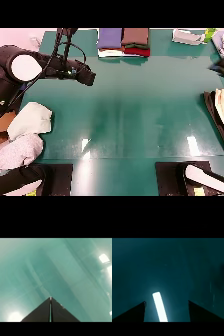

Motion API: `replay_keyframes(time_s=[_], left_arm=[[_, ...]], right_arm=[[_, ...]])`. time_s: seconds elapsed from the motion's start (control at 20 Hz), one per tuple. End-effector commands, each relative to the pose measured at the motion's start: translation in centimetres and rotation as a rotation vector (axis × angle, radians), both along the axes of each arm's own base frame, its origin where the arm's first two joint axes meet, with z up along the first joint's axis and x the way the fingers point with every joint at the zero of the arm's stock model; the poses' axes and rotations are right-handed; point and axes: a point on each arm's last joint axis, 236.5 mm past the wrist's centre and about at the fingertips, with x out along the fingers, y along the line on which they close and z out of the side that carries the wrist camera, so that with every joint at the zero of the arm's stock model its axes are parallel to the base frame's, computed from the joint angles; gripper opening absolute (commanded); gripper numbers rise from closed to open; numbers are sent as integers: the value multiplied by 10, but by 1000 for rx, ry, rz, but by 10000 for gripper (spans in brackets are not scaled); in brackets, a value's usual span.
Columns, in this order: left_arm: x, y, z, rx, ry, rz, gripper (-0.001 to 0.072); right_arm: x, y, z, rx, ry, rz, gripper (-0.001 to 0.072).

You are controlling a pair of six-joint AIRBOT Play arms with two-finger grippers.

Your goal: Fold the shirts.

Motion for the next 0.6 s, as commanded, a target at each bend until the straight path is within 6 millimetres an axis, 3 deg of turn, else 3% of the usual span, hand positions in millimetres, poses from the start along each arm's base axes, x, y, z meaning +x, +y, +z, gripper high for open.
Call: replay_keyframes(time_s=[0.0,0.05,0.15,0.3,0.4,0.55], left_arm=[[1,1,0,3,-4,2,24],[1,1,0,3,-4,1,24],[2,0,2,-4,-12,2,24],[4,-1,5,-13,-24,4,23],[5,-2,6,-18,-32,5,24],[5,-2,6,-18,-32,5,24]], right_arm=[[18,147,1,26,-40,335,590],[16,178,-5,30,-31,405,570],[9,226,-20,21,-8,533,417],[-4,270,-38,14,29,653,20],[-9,284,-45,15,45,687,20],[-12,289,-47,16,50,699,19]])
